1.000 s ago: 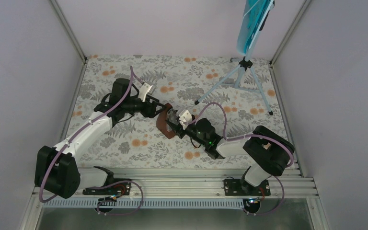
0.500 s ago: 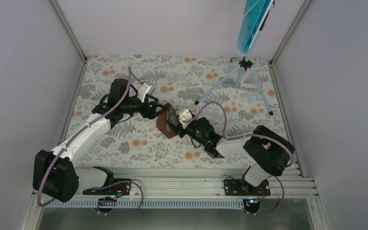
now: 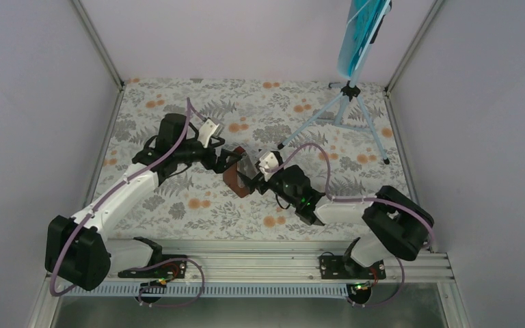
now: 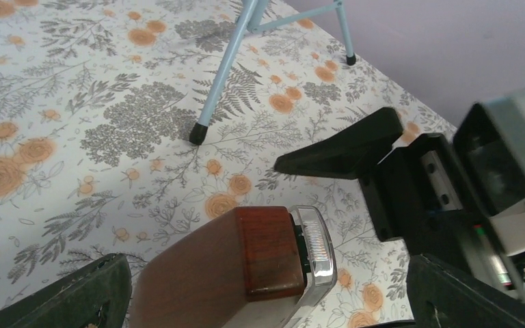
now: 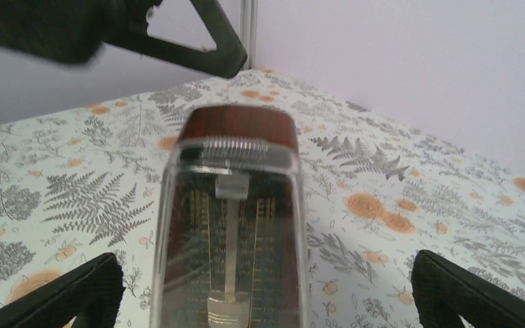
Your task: Pack up the instrument practice props
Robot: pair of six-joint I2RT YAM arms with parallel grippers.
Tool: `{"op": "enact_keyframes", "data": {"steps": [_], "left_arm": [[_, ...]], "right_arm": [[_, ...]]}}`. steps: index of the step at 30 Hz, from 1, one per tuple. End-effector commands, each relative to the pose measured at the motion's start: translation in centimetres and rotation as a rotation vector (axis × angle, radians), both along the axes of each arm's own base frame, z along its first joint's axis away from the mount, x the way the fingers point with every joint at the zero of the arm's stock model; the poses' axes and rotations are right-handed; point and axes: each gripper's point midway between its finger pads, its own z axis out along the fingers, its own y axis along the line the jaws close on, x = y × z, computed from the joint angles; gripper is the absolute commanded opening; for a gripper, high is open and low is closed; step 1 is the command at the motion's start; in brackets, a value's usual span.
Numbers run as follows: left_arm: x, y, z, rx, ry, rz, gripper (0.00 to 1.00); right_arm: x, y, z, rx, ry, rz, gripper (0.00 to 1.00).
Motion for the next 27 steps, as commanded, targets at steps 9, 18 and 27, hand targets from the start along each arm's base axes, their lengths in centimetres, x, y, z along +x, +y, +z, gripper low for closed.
{"op": "enact_keyframes", "data": {"steps": [9,18,27], "left_arm": [[0.9,-0.6,0.8,0.131,-0.114,0.075,1.0],[1.2,-2.8,-0.9,0.222,-0.097,0.038,1.0],[1.4,-3.7,-3.3,0.294,-0.066,0.017,0.77]], "right_arm": [[-1.6,-6.6,5.5,0.114,-0.046,-0.152,1.0],[-0.5,-15.1,7.9,0.235,-0.114,-0.461,1.0],[-0.5,-16.6,7.4,0.249,-0.114,-0.51,1.0]]}}
